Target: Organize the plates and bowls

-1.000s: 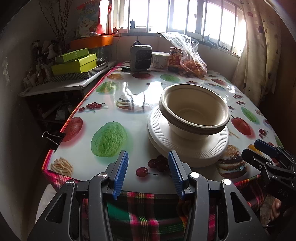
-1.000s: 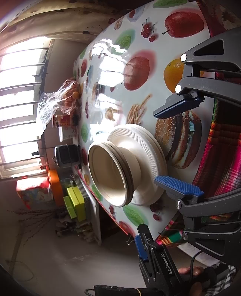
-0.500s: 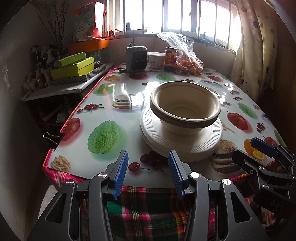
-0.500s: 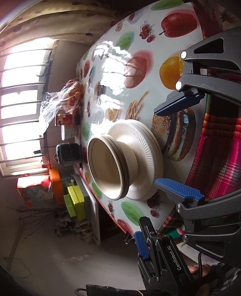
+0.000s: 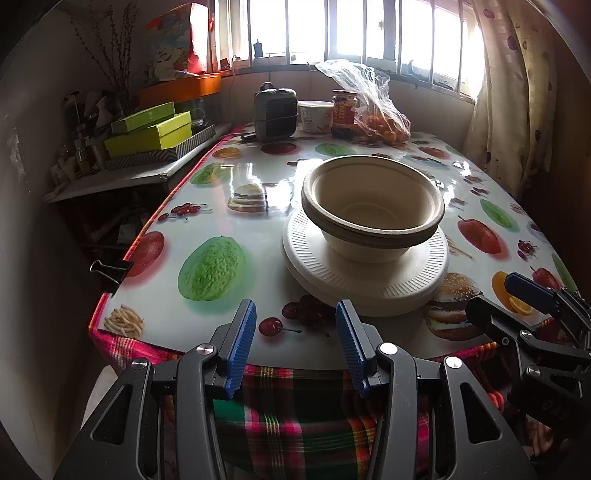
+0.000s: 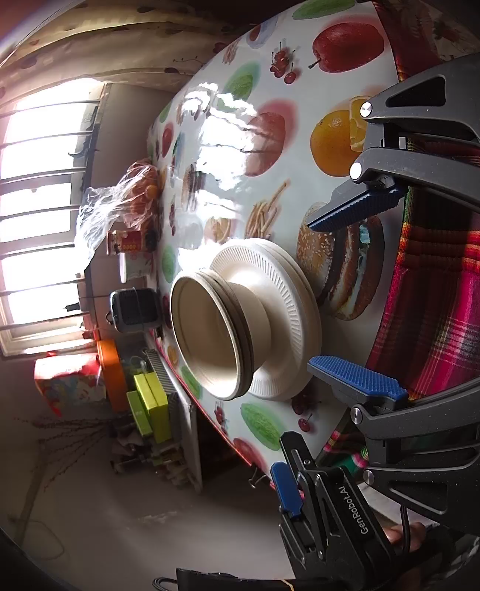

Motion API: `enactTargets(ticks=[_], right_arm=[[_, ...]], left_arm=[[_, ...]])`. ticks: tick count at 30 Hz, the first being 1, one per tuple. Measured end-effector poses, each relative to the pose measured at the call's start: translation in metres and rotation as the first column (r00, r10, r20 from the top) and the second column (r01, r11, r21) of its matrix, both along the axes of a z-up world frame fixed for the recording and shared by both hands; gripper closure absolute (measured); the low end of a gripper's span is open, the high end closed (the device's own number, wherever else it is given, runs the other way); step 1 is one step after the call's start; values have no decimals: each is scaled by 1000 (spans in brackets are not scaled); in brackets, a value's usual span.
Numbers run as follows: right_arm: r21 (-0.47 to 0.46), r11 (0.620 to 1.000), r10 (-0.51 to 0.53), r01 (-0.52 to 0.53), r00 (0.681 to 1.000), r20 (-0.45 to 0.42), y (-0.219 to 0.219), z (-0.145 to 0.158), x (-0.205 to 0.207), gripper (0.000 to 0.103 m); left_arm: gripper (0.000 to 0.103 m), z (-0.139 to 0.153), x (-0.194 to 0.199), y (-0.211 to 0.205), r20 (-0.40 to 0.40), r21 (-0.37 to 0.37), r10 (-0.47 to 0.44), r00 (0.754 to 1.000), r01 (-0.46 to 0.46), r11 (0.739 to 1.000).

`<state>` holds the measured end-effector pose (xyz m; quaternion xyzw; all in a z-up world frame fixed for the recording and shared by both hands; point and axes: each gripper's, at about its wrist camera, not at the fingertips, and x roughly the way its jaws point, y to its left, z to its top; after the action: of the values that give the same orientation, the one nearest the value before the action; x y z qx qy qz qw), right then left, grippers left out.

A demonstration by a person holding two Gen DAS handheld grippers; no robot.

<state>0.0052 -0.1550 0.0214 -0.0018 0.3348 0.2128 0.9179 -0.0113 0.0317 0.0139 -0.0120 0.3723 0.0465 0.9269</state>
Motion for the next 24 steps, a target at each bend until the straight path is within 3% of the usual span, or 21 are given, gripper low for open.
enactTargets(ticks=[24], right_arm=[[1,1000,1,-1,1000,1,-1,-1,0,33]], left_arm=[[57,0,0,-3,-3,2,-7,1000,7,1000]])
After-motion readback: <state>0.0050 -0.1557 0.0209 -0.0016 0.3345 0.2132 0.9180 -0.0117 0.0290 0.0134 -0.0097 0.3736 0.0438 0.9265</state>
